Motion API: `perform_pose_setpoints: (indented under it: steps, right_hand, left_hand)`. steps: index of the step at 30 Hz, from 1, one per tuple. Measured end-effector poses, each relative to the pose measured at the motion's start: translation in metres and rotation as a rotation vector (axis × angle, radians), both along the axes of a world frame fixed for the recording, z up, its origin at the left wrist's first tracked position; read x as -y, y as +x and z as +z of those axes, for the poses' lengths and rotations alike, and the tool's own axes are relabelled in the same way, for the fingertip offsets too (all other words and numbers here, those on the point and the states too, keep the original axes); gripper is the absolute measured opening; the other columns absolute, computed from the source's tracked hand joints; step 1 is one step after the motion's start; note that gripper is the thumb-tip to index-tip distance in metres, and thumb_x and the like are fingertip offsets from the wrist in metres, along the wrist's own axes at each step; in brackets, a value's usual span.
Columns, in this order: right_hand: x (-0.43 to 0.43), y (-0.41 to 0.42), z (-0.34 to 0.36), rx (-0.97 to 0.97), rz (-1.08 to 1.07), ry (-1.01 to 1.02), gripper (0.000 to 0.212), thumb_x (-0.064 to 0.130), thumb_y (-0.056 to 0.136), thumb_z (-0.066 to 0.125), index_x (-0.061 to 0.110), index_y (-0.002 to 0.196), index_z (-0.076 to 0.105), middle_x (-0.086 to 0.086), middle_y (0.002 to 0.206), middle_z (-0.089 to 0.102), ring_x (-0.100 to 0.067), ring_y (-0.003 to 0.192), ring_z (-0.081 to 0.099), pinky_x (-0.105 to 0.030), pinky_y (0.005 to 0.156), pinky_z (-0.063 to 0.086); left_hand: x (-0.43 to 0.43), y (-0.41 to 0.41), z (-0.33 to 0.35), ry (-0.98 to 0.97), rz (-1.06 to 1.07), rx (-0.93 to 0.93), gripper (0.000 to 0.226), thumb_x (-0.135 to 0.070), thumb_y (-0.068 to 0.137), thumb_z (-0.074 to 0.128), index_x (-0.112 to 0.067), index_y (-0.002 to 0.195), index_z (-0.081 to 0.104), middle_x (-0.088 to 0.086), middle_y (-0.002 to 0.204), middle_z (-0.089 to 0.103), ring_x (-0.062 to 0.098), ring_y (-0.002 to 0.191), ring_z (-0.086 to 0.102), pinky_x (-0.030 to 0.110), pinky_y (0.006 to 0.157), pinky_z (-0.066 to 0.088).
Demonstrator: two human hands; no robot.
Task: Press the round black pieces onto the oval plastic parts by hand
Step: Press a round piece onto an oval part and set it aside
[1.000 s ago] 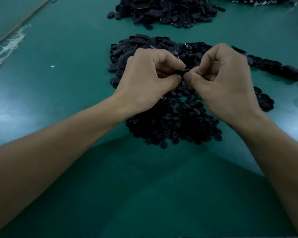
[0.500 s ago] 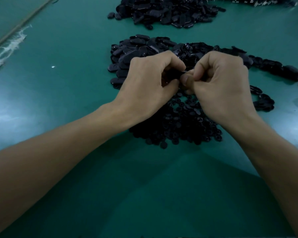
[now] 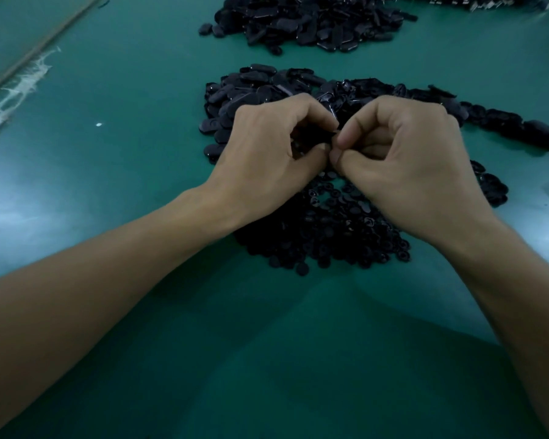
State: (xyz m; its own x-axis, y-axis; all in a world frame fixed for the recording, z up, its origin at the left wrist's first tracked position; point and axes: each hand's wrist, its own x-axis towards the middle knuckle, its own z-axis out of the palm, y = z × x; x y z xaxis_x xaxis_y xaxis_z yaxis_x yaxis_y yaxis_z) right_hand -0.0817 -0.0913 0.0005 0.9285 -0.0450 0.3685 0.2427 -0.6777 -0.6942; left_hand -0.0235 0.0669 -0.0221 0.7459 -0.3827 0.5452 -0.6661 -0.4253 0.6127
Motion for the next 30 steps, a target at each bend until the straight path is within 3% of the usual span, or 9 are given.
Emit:
perform_pose_setpoints:
  steps: [5,11,14,19,25,30]
  right_hand:
    - [-0.002,-0.001,0.0,-0.05,0.038,0.014,0.017,0.021,0.084,0.078,0.029,0.079,0.064,0.006,0.072,0.071,-0.007,0.07,0.071,-0.035,0.071,0.06]
    - [-0.002,0.002,-0.005,-0.123,0.121,0.084,0.017,0.017,0.084,0.078,0.027,0.084,0.064,0.006,0.079,0.075,-0.003,0.075,0.072,-0.03,0.076,0.061]
    - [0.002,0.006,-0.007,-0.065,0.071,0.092,0.018,0.015,0.087,0.074,0.028,0.088,0.063,0.008,0.081,0.074,-0.001,0.074,0.07,-0.028,0.072,0.058]
    - [0.017,0.013,-0.008,-0.03,0.029,0.009,0.024,0.017,0.091,0.072,0.028,0.112,0.07,0.014,0.099,0.07,0.001,0.09,0.067,-0.018,0.084,0.054]
    - [0.023,0.014,-0.011,-0.066,0.098,0.142,0.01,0.014,0.092,0.072,0.017,0.101,0.073,0.004,0.082,0.074,-0.008,0.074,0.072,-0.025,0.075,0.059]
    - [0.025,0.014,-0.011,-0.066,0.088,0.152,0.007,0.018,0.088,0.076,0.021,0.094,0.074,0.004,0.077,0.074,-0.009,0.07,0.072,-0.026,0.072,0.06]
  left_hand:
    - [-0.002,0.003,-0.002,0.017,0.021,-0.024,0.017,-0.008,0.083,0.073,-0.012,0.099,0.074,-0.007,0.091,0.073,0.004,0.085,0.068,0.031,0.078,0.056]
    - [-0.003,0.005,-0.003,0.054,0.035,-0.017,0.017,-0.008,0.078,0.072,-0.019,0.091,0.071,-0.021,0.082,0.064,0.001,0.08,0.063,0.017,0.072,0.05]
    - [-0.002,0.006,-0.004,0.037,0.021,-0.019,0.017,-0.009,0.079,0.071,-0.016,0.095,0.071,-0.017,0.084,0.067,0.001,0.08,0.064,0.021,0.074,0.052]
    - [-0.001,0.007,-0.002,-0.069,-0.118,-0.173,0.021,-0.009,0.084,0.075,-0.022,0.1,0.066,-0.011,0.094,0.073,0.001,0.085,0.07,0.022,0.077,0.056]
    - [-0.003,0.01,0.0,-0.193,-0.174,-0.375,0.023,-0.006,0.084,0.078,-0.022,0.095,0.066,0.002,0.086,0.075,0.013,0.072,0.073,0.027,0.072,0.059]
    - [-0.003,0.011,0.001,-0.247,-0.175,-0.474,0.02,-0.004,0.081,0.081,-0.018,0.092,0.071,0.001,0.079,0.075,0.019,0.073,0.075,0.027,0.073,0.06]
